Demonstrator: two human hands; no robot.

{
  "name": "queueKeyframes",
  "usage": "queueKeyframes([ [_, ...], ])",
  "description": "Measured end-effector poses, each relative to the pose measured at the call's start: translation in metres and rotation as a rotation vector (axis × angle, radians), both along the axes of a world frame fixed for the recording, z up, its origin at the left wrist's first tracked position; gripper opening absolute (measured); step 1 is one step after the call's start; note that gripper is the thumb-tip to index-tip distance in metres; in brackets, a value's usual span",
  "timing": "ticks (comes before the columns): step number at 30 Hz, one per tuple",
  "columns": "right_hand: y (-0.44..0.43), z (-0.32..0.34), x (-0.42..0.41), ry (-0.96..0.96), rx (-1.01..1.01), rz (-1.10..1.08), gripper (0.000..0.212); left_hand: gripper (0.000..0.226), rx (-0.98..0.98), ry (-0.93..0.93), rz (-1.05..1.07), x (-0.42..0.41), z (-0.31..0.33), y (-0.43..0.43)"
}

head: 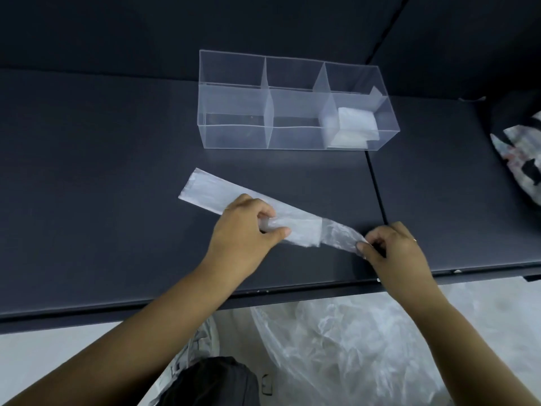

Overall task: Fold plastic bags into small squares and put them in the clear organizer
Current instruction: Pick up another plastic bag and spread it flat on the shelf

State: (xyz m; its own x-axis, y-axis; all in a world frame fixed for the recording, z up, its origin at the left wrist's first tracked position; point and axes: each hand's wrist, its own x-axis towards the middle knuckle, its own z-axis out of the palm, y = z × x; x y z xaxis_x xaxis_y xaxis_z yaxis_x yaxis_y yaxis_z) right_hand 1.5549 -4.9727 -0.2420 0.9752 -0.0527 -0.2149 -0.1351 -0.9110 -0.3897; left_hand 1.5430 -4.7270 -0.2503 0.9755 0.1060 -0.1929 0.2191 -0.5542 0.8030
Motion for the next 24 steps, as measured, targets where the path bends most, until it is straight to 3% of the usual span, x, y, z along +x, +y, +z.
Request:
queueKeyframes([
  [3, 0.0, 0.012, 0.005, 0.073, 0.164, -0.083, 0.015, 0.011, -0.088, 0.026, 0.013, 0.006, 0.002, -0.002],
  [6, 0.009, 0.037, 0.013, 0.14, 0.478, -0.147, 0.022, 0.01, -0.417, 0.11, 0.097, 0.013, 0.009, -0.001],
  [10, 0.037, 0.064, 0.026, 0.227, 0.649, 0.006, 0.03, 0.011, -0.691, 0.166, 0.131, 0.017, 0.022, -0.013],
  [18, 0.083, 0.08, 0.048, 0.336, 0.797, 0.053, 0.021, 0.037, -0.783, 0.12, 0.094, 0.008, 0.037, -0.025],
  [21, 0.083, 0.079, 0.05, 0.375, 0.857, 0.103, 0.021, 0.017, -0.807, 0.082, 0.039, 0.003, 0.037, -0.022],
  [24, 0.075, 0.071, 0.054, 0.25, 0.92, 0.128, 0.025, 0.016, -0.763, 0.068, 0.156, 0.004, 0.035, -0.015],
])
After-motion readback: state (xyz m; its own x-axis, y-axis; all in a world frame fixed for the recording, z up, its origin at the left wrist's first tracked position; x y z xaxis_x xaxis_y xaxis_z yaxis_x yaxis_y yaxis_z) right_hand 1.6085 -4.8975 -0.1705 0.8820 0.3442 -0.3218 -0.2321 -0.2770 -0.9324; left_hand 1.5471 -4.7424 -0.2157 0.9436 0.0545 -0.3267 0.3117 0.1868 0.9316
